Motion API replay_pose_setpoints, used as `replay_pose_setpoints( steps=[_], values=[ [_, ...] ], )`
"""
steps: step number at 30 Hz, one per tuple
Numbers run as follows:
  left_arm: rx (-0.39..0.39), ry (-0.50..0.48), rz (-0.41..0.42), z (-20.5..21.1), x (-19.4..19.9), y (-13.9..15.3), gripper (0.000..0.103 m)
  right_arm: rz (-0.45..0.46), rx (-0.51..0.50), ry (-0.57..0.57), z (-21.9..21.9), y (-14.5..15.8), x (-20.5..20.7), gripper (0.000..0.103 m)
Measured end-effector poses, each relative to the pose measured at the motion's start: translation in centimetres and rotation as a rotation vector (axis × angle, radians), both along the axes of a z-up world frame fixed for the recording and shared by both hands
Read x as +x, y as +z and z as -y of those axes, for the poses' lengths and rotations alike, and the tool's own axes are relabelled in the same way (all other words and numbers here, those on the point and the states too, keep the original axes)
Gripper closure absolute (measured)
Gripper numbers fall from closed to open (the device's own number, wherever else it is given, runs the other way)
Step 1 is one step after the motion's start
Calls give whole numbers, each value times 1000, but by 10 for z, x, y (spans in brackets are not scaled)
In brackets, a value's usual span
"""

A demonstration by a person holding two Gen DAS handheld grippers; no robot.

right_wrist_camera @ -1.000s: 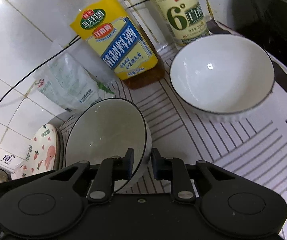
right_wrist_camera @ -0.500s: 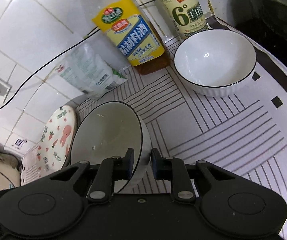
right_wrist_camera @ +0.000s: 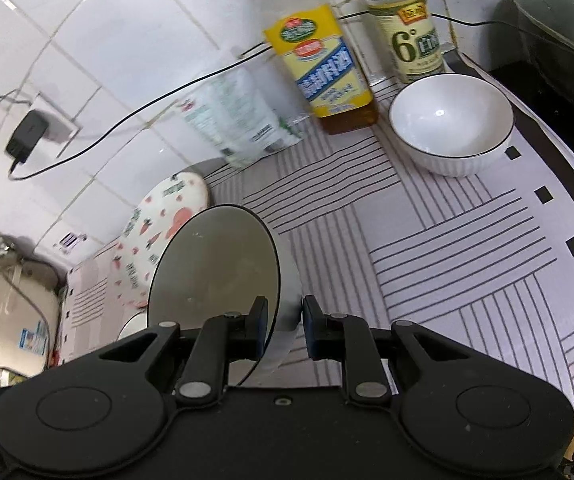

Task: Organize plates and bowls
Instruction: 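Carry the bowl with both grippers over the first bowl and lower it inside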

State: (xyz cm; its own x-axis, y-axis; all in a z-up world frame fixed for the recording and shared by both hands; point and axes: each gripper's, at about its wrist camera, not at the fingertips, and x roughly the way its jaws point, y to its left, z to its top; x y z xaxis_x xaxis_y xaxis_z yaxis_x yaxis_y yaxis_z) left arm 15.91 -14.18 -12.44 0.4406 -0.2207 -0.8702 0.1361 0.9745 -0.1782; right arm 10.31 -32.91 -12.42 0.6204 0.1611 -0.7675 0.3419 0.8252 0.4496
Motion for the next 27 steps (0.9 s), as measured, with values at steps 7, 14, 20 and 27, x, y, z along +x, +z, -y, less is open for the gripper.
replay_pose_setpoints(
  steps=[7,14,20,27],
  values=[
    [14,30,18,-23,-15,15,91,5,2,67,-24,10,-9,80],
    [18,89,47,-51,-25,22,91,28,19,130,-49,14,-5,80],
    [21,147,29,-74,-25,12,91,34,27,181,-70,9,5,80],
    [46,178,-8,-97,-9,0,91,20,41,229,-91,-5,23,79]
  ],
)
